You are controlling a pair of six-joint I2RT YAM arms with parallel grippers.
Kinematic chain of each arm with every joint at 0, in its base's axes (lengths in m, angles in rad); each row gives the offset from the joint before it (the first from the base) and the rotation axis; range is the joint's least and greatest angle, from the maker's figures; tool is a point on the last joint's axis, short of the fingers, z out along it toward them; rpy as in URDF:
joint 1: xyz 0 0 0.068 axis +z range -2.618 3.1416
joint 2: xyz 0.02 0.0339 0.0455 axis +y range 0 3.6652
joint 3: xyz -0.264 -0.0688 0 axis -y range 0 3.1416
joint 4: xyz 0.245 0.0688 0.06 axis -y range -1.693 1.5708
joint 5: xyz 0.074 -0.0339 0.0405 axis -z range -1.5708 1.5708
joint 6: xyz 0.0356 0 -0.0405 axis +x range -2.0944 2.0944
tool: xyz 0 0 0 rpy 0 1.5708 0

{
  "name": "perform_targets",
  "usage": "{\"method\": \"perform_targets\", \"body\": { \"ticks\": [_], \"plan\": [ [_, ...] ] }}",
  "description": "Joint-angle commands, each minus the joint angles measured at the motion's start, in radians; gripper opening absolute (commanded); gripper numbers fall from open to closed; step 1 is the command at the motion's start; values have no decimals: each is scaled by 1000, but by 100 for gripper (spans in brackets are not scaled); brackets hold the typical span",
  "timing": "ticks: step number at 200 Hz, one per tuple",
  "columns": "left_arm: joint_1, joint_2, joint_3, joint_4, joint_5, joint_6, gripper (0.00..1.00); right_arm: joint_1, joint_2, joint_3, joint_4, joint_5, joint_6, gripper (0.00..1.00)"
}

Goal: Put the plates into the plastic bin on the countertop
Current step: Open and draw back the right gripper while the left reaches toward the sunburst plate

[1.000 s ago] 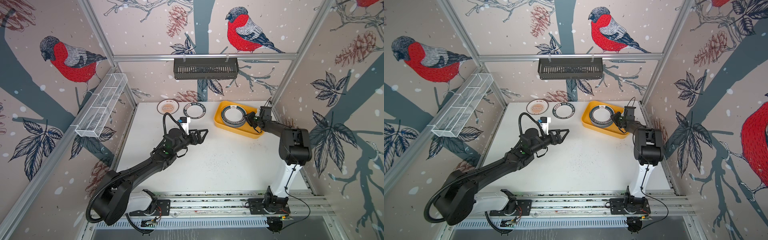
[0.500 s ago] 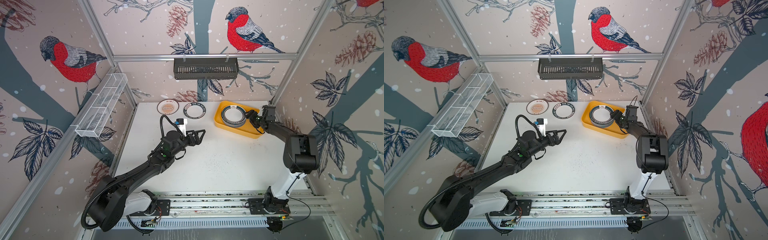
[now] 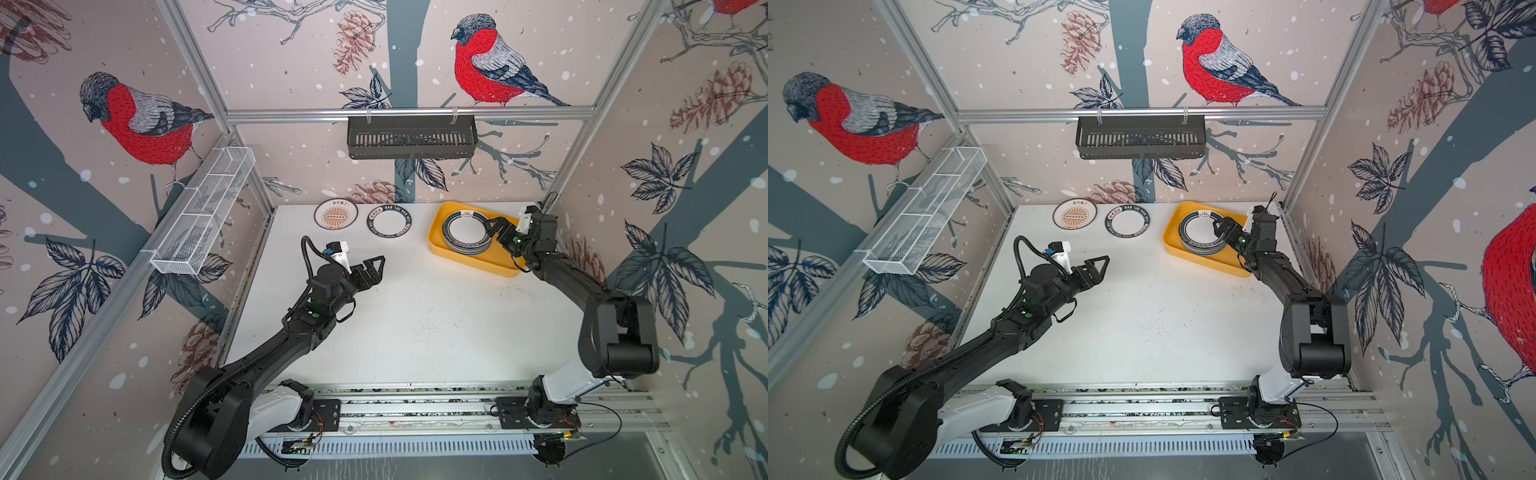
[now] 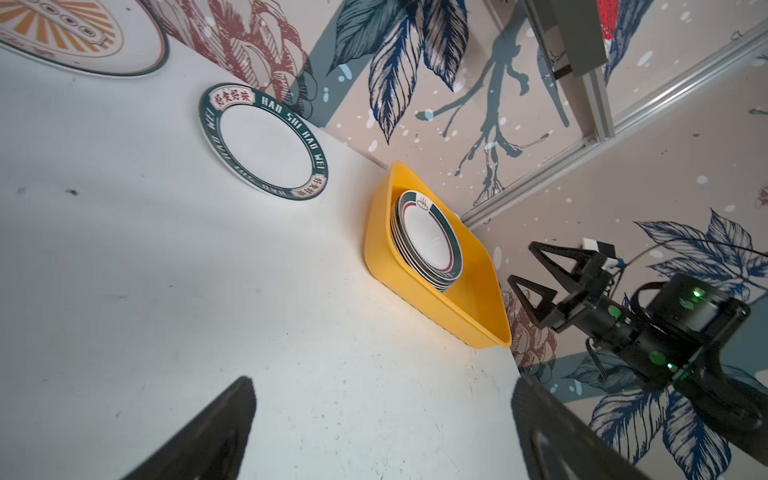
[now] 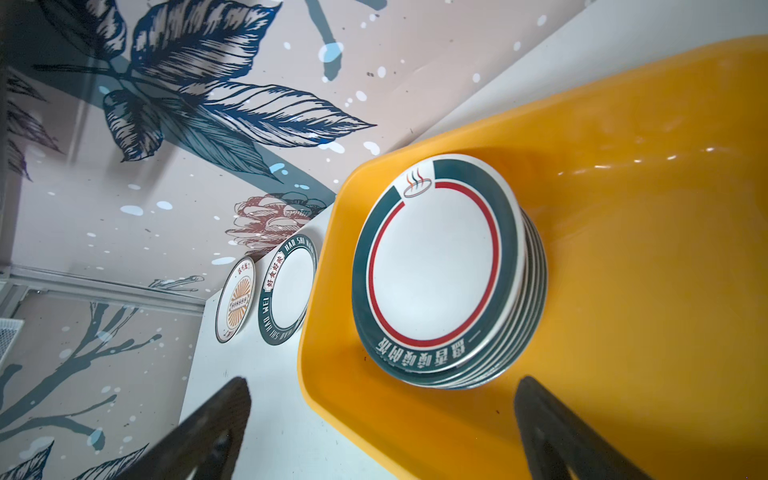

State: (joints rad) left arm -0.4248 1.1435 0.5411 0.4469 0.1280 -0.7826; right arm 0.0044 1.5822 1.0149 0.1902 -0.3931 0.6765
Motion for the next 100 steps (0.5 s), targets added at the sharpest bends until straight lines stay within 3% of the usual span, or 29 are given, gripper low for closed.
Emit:
{"method": "perform_targets", "body": {
  "ticks": [1,59,100],
  "plan": [
    [41,11,20,-38,-9,-14,96,10,-32,-5,55,-6,-58,100],
    [235,149,69,-18,152,-18,96,98,-98,-30,121,-14,-148,100],
    [352,253,129,-71,169,-19,96,180,-131,-56,153,1,-212,100]
  ]
}}
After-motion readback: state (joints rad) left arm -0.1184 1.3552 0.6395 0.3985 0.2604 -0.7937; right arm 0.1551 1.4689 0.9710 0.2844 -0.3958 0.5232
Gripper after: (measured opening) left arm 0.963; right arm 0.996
